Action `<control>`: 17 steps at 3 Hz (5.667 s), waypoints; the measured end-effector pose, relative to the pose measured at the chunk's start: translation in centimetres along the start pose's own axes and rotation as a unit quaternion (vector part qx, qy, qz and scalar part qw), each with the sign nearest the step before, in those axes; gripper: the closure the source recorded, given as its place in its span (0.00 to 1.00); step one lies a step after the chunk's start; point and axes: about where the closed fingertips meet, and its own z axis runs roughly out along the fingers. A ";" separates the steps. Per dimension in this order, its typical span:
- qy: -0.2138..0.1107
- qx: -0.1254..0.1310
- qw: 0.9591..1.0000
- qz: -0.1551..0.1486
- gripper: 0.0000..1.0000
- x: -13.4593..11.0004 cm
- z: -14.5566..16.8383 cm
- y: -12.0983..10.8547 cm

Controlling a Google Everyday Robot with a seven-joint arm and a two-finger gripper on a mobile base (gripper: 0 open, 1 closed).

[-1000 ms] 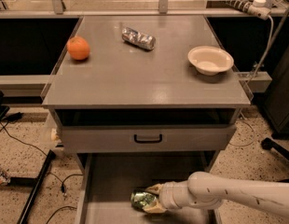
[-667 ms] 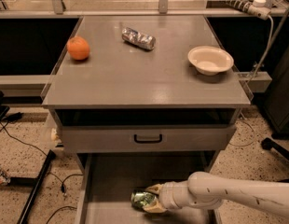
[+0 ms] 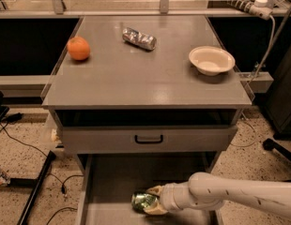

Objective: Pick green can from middle drawer and place on counter

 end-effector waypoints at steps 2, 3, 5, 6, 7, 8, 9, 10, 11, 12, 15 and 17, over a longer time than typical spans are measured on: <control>-0.005 0.020 0.998 -0.058 1.00 -6.0 -7.2 0.8; 0.000 0.047 0.995 -0.083 1.00 -9.1 -12.2 0.5; 0.022 0.072 0.993 -0.091 1.00 -15.4 -22.6 -2.0; 0.042 0.088 0.991 -0.093 1.00 -19.2 -28.8 -2.7; 0.058 0.112 0.987 -0.103 1.00 -23.5 -35.0 -2.9; 0.065 0.136 0.980 -0.127 1.00 -28.5 -39.6 -3.3; 0.065 0.136 0.980 -0.127 1.00 -28.5 -39.6 -3.3; 0.063 0.151 0.976 -0.143 1.00 -30.1 -40.2 -4.3; 0.028 0.171 0.970 -0.169 1.00 -33.2 -41.2 -7.3; -0.026 0.190 0.964 -0.186 1.00 -36.8 -41.7 -12.0; -0.079 0.174 0.970 -0.147 1.00 -38.0 -37.3 -22.5; -0.062 0.161 0.979 -0.111 1.00 -35.0 -33.8 -25.7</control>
Offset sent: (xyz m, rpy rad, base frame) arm -0.0143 -0.0238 0.1774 -0.0229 -0.2415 0.0714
